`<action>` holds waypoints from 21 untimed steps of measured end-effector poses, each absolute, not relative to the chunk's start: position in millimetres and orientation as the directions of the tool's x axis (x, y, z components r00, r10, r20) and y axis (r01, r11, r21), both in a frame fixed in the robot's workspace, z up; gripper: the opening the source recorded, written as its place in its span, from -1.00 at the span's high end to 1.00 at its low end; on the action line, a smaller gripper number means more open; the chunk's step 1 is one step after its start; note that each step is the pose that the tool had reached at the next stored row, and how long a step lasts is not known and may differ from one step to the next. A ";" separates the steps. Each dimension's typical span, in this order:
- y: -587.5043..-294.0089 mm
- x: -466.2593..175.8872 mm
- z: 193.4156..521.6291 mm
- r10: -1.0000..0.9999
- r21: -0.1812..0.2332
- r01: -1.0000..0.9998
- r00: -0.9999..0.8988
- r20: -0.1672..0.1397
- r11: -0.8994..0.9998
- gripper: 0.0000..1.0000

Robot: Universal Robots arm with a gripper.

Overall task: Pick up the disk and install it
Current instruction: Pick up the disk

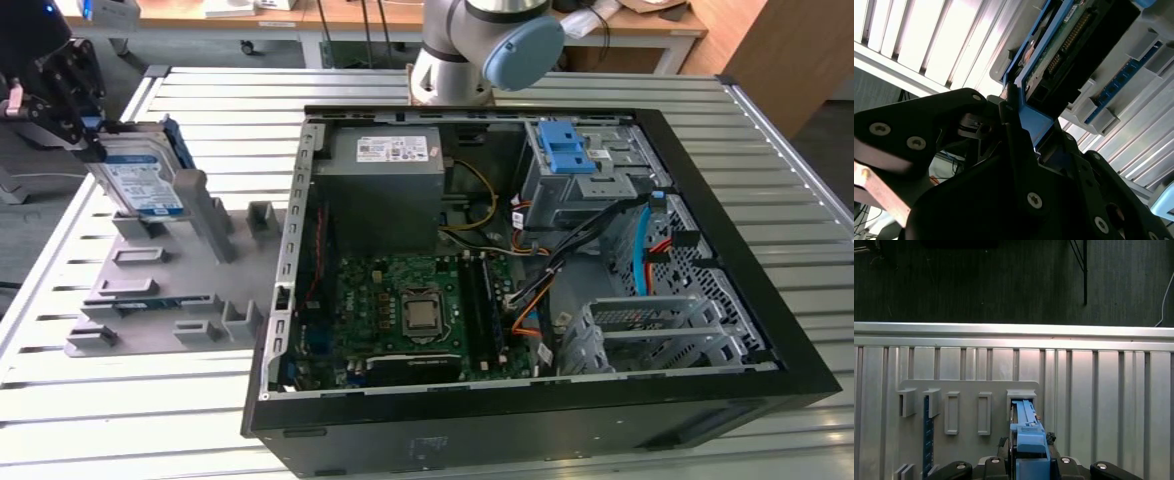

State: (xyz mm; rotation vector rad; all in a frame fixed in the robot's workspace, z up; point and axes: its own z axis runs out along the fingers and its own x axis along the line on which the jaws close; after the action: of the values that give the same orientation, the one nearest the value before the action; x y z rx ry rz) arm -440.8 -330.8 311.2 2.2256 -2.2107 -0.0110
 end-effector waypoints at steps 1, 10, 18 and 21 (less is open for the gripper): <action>-330.8 -440.8 311.6 -1.000 0.008 -1.000 0.007 -0.002 -0.007 0.27; -330.8 -440.8 311.9 -1.000 0.008 -1.000 0.007 -0.002 -0.007 0.27; -330.8 -440.8 313.1 -1.000 0.008 -1.000 0.007 -0.002 -0.007 0.27; -330.8 -440.8 314.5 -1.000 0.008 -1.000 0.007 -0.002 -0.007 0.27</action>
State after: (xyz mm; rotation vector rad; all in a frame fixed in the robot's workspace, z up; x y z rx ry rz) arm -440.8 -330.8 314.5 2.2258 -2.2108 -0.0117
